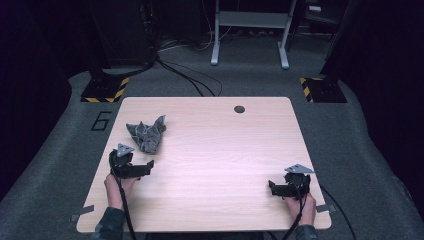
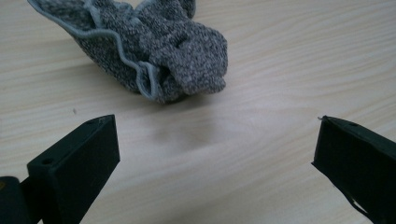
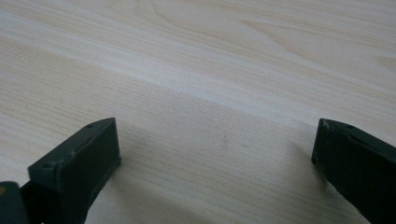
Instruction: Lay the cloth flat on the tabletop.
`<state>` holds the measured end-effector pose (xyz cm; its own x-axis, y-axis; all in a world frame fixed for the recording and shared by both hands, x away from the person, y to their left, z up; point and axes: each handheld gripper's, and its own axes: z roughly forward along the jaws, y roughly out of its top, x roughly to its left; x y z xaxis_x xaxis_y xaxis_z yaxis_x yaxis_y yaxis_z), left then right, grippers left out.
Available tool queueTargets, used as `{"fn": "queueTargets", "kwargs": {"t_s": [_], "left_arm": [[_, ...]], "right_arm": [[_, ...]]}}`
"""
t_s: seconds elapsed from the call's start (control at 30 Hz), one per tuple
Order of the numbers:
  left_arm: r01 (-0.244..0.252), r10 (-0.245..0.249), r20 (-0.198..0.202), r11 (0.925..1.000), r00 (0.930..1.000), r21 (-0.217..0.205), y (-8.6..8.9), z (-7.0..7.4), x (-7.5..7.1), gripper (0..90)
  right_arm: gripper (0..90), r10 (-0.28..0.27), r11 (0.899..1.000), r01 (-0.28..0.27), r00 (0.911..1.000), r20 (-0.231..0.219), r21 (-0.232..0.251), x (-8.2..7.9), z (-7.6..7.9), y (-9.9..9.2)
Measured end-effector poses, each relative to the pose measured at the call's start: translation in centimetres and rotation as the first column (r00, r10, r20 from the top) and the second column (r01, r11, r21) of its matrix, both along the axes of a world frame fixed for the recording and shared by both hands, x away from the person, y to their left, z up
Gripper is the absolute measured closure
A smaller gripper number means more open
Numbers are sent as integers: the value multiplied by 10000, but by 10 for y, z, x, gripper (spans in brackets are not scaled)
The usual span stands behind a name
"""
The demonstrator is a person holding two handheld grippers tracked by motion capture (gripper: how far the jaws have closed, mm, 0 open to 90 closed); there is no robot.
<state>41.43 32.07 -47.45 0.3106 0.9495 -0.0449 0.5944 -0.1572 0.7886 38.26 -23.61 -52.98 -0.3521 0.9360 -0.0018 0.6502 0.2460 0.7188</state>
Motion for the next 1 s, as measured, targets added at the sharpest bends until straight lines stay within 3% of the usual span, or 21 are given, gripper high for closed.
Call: {"fn": "queueTargets", "kwargs": {"t_s": [0.23, 0.3, 0.33, 0.43, 0.6, 0.93, 1.0], "left_arm": [[-197, 197, 22, 9998, 9998, -20, 9, 11, 22, 0], [-283, 282, 160, 9996, 9995, 54, 8, 12, 28, 0], [-228, 228, 20, 9997, 9997, 56, 8, 14, 31, 0], [-249, 246, 151, 9994, 9996, 246, 6, 16, 39, 0], [-122, 121, 42, 9994, 9999, 314, 2, 17, 53, 0], [-435, 458, -373, 9973, 9983, 596, -2, 12, 88, 0], [-387, 433, -663, 9969, 9969, 680, -2, 8, 95, 0]], "right_arm": [[6, -15, 10000, 15, 10000, 3, -13, 0, 0, 0], [6, -2, 10000, 2, 10000, 0, -4, 0, 0, 0], [6, -5, 10000, 5, 10000, -13, -12, 0, 0, 0], [9, -26, 10000, 26, 10000, 23, -5, 0, 0, 0], [9, -31, 10000, 31, 10000, 24, -14, 0, 0, 0], [16, -5, 10000, 5, 10000, 51, 6, 0, 0, 0], [16, -11, 10000, 11, 10000, 51, 11, 0, 0, 0]]}}
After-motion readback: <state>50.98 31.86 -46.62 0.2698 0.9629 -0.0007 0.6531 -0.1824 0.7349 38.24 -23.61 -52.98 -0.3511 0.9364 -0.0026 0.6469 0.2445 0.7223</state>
